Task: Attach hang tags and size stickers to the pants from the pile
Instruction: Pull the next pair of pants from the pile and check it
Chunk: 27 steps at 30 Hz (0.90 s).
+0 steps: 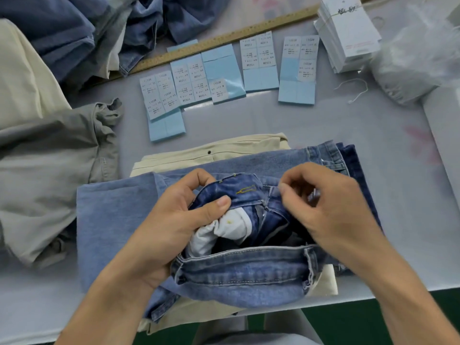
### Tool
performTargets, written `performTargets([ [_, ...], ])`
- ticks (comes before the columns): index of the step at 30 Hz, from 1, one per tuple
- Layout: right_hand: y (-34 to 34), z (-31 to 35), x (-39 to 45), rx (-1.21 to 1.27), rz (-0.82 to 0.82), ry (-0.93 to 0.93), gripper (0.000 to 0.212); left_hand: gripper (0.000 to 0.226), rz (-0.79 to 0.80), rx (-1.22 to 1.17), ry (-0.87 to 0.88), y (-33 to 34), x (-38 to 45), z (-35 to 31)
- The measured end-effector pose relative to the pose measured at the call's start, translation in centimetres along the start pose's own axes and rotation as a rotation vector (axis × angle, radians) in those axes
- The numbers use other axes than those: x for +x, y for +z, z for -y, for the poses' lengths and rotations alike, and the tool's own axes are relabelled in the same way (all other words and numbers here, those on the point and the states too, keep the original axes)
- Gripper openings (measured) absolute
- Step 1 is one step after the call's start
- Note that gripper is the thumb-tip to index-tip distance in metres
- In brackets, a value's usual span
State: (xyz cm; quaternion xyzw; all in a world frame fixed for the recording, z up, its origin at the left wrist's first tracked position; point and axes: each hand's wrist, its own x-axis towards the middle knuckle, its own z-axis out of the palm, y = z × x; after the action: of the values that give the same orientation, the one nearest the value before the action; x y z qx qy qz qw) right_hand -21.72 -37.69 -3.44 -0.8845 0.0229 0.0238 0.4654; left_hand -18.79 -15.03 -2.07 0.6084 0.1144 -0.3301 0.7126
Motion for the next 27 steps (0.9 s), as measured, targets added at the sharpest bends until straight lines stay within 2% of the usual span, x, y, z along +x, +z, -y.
performTargets([
  [4, -1.2, 1.5, -0.5, 0.098, 0.030, -0.100, 0.004, 0.011, -0.023, -0.040, -0.035, -0.1, 0.0, 0.2],
  [6, -0.7, 2.6, -1.6, 0.117, 0.120, -0.160, 0.003, 0.012, -0.031, -0.078, -0.038, 0.0, 0.2, 0.2],
  [8, 0.3, 3.2, -2.7, 0.094, 0.223, -0.173, 0.008, 0.022, -0.046, -0.127, -0.040, 0.2, 0.5, 0.2],
  [12, 2.6, 4.4, -4.5, -0.088, 0.447, -0.272, 0.023, 0.038, -0.094, -0.134, -0.035, 0.7, 1.0, -0.1],
  [15, 2.3, 5.4, -5.0, -0.228, 0.400, -0.366, 0.036, 0.053, -0.095, -0.128, -0.027, 0.8, 1.1, -0.1],
  [18, 2.1, 5.9, -5.7, -0.387, 0.369, -0.401, 0.040, 0.067, -0.058, -0.221, -0.015, 0.4, 0.8, 0.0],
  [23, 4.4, 5.5, -7.8, -0.596, 0.326, -0.354, 0.055, 0.080, 0.085, -0.345, 0.078, -0.9, 0.2, 0.2],
  [25, 4.9, 5.1, -8.3, -0.608, 0.285, -0.323, 0.061, 0.084, 0.115, -0.372, 0.109, -1.2, 0.1, 0.3],
  [27, 5.4, 4.8, -8.7, -0.573, 0.278, -0.267, 0.057, 0.090, 0.131, -0.406, 0.125, -1.4, 0.0, 0.5],
])
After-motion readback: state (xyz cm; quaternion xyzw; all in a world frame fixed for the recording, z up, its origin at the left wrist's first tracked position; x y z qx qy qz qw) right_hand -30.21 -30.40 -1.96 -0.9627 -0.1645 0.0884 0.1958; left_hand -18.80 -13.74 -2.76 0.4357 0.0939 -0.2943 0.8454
